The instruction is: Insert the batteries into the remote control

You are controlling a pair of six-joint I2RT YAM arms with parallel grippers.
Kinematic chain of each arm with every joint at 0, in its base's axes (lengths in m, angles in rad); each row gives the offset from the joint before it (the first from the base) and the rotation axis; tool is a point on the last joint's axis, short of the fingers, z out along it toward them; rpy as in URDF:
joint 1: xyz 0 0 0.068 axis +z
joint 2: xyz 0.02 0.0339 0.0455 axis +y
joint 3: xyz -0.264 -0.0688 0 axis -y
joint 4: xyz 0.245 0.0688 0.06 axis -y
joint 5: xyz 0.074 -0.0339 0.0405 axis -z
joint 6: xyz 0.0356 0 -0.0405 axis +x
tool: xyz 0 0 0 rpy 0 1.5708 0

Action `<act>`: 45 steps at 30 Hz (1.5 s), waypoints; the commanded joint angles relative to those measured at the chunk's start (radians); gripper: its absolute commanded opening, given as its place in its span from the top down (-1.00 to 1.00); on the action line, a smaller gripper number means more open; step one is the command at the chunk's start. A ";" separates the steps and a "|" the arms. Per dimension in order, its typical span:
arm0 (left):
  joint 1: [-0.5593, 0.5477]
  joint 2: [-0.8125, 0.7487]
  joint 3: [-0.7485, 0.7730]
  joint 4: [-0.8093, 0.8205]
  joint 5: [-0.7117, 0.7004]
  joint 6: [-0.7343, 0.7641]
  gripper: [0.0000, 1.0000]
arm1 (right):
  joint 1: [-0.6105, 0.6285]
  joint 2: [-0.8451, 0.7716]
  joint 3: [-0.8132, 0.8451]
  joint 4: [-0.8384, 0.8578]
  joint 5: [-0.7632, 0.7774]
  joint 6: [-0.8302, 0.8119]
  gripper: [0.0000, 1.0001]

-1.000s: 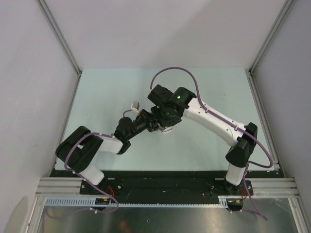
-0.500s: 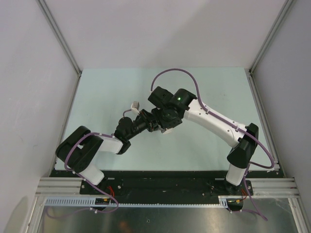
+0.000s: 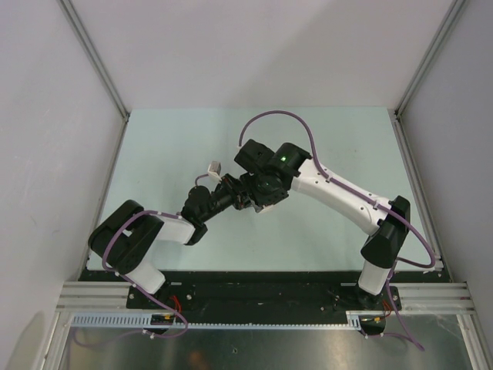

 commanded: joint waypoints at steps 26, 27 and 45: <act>-0.007 -0.026 0.011 0.043 -0.015 0.014 0.99 | -0.006 -0.046 -0.016 0.016 0.019 0.018 -0.16; -0.007 -0.026 0.012 0.043 -0.015 0.014 1.00 | -0.007 -0.046 -0.014 0.016 0.019 0.019 -0.17; -0.007 -0.019 0.018 0.044 -0.011 0.015 1.00 | -0.027 -0.053 0.012 0.010 0.032 0.019 -0.25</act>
